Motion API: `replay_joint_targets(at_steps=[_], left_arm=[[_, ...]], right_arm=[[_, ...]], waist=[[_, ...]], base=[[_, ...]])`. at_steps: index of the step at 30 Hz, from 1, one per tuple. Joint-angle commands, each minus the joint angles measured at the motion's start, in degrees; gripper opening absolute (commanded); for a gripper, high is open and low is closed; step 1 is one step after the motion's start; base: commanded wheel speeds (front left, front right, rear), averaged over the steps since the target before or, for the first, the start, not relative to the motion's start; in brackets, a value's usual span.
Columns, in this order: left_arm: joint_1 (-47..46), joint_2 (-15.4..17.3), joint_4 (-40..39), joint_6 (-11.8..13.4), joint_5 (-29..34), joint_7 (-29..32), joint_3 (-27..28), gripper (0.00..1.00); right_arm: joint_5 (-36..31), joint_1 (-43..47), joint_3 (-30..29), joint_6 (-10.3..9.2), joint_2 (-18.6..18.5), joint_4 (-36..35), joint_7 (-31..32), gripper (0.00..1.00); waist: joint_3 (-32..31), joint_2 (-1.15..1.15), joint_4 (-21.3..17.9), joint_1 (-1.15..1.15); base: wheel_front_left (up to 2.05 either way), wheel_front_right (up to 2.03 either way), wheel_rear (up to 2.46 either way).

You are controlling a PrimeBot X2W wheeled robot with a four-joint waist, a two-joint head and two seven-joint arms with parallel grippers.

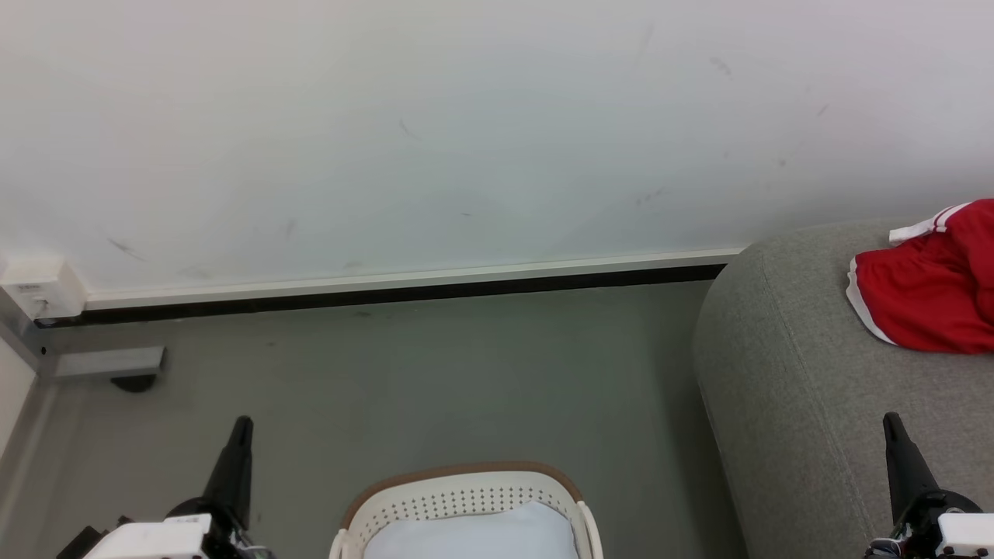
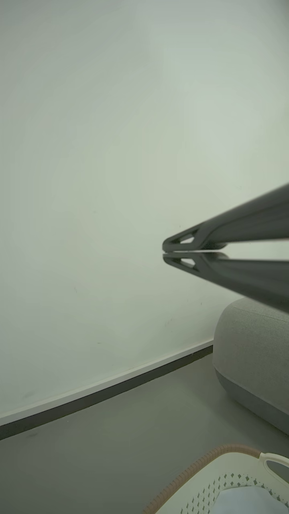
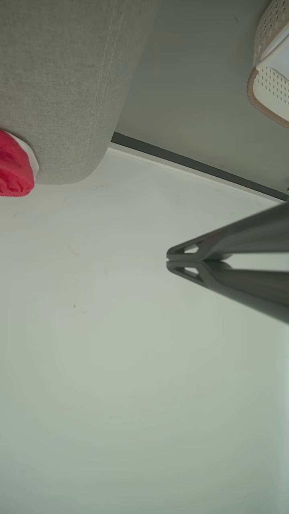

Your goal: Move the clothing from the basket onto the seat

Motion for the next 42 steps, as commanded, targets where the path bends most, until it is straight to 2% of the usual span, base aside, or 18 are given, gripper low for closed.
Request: replay_joint_targets(at_steps=[1, 42], left_arm=[[-0.6, 0.1, 0.0, -0.3, -0.8, 0.2, 0.1, 0.0], [-0.5, 0.1, -0.1, -0.3, -0.8, 0.2, 0.1, 0.0]], right_arm=[[-0.2, -0.6, -0.1, -0.12, 0.0, -0.2, 0.0, 0.0], [-0.5, -0.7, -0.5, -0.12, 0.3, -0.2, 0.5, 0.0]], waist=[[0.0, 0.0, 0.0, 0.0], [0.0, 0.0, 0.0, 0.0]], base=[[0.0, 0.0, 0.0], [0.0, 0.0, 0.0]])
